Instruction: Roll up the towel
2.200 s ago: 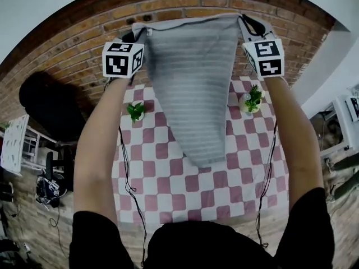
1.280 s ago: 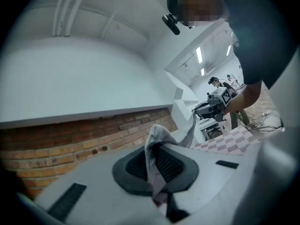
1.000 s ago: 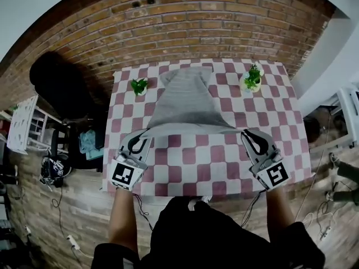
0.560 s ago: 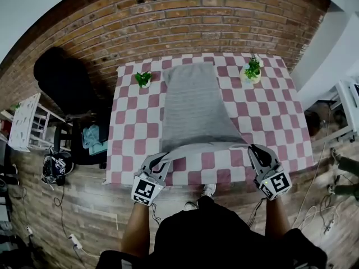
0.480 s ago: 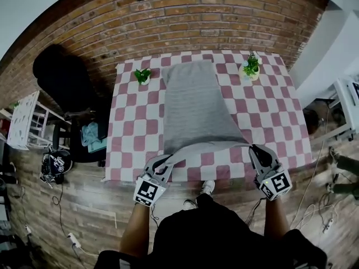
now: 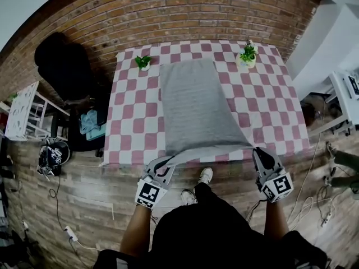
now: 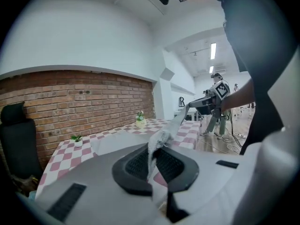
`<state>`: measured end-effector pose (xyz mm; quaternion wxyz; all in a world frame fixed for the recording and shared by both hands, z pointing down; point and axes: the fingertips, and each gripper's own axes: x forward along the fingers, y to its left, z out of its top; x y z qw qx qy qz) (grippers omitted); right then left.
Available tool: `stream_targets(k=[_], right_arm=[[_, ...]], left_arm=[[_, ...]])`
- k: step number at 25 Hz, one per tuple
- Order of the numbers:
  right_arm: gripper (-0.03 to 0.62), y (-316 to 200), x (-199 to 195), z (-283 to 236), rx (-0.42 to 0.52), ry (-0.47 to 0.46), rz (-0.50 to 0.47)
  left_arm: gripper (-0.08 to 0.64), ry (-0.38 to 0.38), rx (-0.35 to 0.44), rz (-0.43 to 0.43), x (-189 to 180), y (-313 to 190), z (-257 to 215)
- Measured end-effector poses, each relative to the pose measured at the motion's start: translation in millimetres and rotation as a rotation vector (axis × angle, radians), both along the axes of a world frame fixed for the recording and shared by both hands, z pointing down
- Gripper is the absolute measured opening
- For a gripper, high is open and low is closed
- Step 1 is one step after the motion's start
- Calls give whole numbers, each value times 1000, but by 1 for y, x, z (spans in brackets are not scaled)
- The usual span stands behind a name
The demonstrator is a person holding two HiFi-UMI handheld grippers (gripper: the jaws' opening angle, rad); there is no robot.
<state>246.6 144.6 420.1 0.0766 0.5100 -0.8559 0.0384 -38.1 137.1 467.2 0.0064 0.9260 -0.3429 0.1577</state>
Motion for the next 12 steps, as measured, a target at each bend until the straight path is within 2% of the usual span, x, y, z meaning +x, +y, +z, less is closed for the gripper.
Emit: stream_targets(k=[6,12], right_arm=[[28,1,-7,5,28,10,-1],[28,-53,-16,-1,84,32,-7]], left_arm=[[11,-5,6,-38,-10,5,5],[11,-1,-2,-89,-17,-46,9]])
